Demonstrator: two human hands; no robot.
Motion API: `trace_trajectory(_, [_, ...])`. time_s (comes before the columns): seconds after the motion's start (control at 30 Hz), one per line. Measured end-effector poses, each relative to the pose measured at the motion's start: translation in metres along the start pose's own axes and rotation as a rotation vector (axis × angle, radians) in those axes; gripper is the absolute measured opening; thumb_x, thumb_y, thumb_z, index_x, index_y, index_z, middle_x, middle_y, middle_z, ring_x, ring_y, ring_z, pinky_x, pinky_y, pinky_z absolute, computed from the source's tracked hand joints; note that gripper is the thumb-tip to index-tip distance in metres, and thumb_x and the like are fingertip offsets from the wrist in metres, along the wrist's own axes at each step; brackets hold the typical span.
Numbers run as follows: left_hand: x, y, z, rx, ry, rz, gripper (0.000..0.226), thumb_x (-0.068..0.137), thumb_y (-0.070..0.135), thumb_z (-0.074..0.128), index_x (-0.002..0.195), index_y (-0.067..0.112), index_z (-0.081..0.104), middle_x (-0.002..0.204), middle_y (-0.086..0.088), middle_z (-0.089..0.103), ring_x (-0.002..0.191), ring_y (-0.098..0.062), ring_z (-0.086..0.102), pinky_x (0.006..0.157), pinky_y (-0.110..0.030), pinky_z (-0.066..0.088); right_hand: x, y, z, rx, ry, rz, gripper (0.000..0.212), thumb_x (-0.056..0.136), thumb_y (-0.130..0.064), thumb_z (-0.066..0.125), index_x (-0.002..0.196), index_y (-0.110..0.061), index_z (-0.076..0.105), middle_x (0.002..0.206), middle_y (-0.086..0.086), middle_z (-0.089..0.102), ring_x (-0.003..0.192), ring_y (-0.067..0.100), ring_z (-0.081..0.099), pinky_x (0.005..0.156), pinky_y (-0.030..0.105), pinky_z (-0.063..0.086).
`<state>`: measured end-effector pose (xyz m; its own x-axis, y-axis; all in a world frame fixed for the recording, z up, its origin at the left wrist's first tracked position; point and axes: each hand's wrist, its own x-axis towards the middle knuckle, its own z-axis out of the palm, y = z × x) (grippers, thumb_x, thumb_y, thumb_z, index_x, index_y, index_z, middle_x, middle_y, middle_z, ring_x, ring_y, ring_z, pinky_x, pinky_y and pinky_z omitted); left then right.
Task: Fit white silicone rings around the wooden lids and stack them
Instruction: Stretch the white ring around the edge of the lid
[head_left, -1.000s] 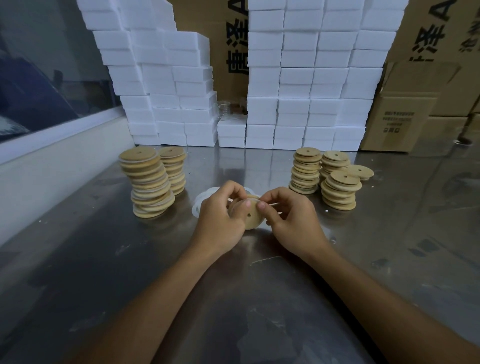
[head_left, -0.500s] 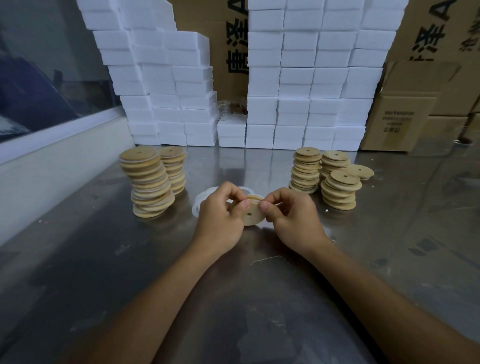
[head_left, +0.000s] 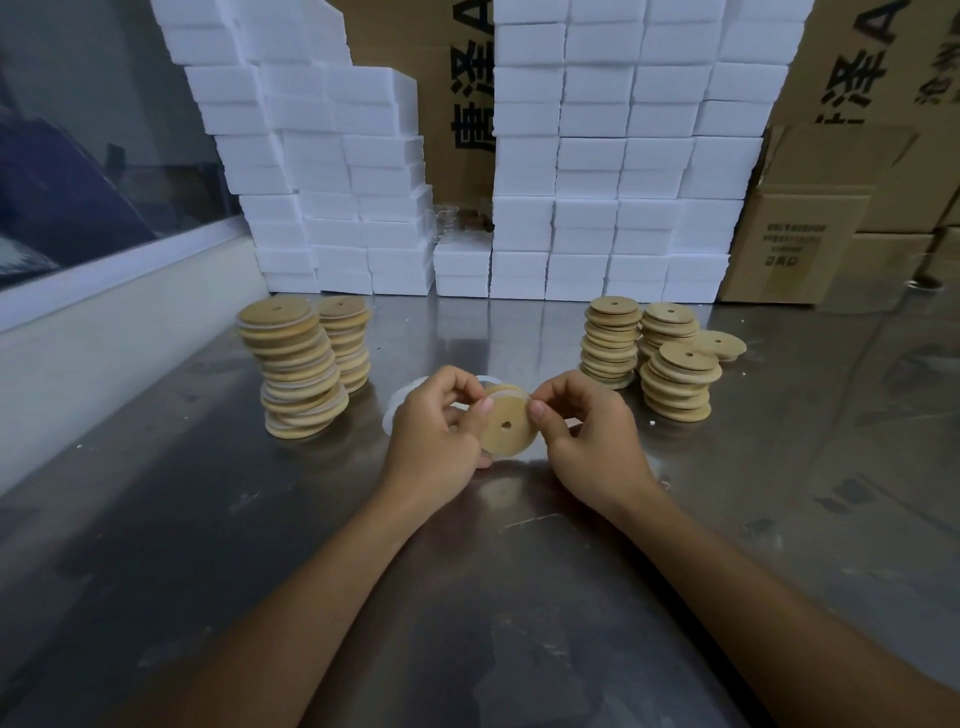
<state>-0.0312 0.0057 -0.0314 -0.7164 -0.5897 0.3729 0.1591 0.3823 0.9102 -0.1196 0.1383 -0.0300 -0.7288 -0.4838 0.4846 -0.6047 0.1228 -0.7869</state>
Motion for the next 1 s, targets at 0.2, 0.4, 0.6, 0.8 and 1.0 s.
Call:
trace_trajectory(0.2, [-0.0002, 0.0013, -0.0003, 0.316, 0.034, 0.313, 0.024, 0.082, 0.017, 0.07, 0.074, 0.034, 0.054, 0.083, 0.015, 0.057, 0.075, -0.012, 0.059, 0.068, -0.025, 0.048, -0.0032, -0.0062, -0.0003, -0.116, -0.003, -0.145, 0.009, 0.089, -0.003, 0.062, 0.087, -0.012, 0.062, 0.087, -0.004, 0.063, 0.084, 0.013, 0.059, 0.07, 0.037, 0.051])
trace_trajectory(0.4, [0.0026, -0.0017, -0.0035, 0.356, 0.006, 0.236, 0.036, 0.082, 0.006, 0.071, 0.068, 0.032, 0.05, 0.074, 0.007, 0.053, 0.066, -0.01, 0.05, 0.062, -0.026, 0.043, -0.0049, -0.0088, 0.001, -0.103, -0.029, -0.167, 0.007, 0.091, -0.007, 0.064, 0.087, -0.012, 0.062, 0.087, -0.004, 0.065, 0.085, 0.009, 0.061, 0.071, 0.036, 0.052])
trace_trajectory(0.6, [0.0009, 0.001, -0.002, 0.323, -0.012, 0.198, 0.033, 0.082, 0.005, 0.071, 0.068, 0.029, 0.052, 0.065, 0.002, 0.058, 0.059, -0.001, 0.05, 0.055, -0.011, 0.039, -0.0025, -0.008, 0.0011, -0.05, -0.031, -0.034, 0.01, 0.09, -0.003, 0.064, 0.083, -0.011, 0.063, 0.078, -0.003, 0.066, 0.079, 0.01, 0.062, 0.072, 0.03, 0.052])
trace_trajectory(0.8, [0.0005, 0.0025, -0.002, 0.308, -0.001, 0.162, 0.029, 0.084, 0.009, 0.071, 0.07, 0.027, 0.054, 0.062, 0.007, 0.055, 0.059, -0.018, 0.06, 0.056, -0.039, 0.056, 0.0003, -0.0051, 0.0017, 0.008, -0.018, 0.014, 0.008, 0.09, -0.003, 0.064, 0.083, -0.007, 0.066, 0.073, -0.003, 0.065, 0.068, 0.003, 0.057, 0.064, 0.018, 0.046])
trace_trajectory(1.0, [0.0002, 0.0026, -0.0018, 0.146, -0.007, -0.019, 0.022, 0.089, 0.005, 0.066, 0.075, 0.019, 0.056, 0.067, -0.002, 0.057, 0.055, -0.02, 0.063, 0.053, -0.042, 0.06, -0.0007, 0.0004, 0.0018, 0.033, -0.028, -0.016, 0.011, 0.091, -0.012, 0.067, 0.082, -0.018, 0.064, 0.077, -0.007, 0.067, 0.075, 0.005, 0.062, 0.069, 0.023, 0.051])
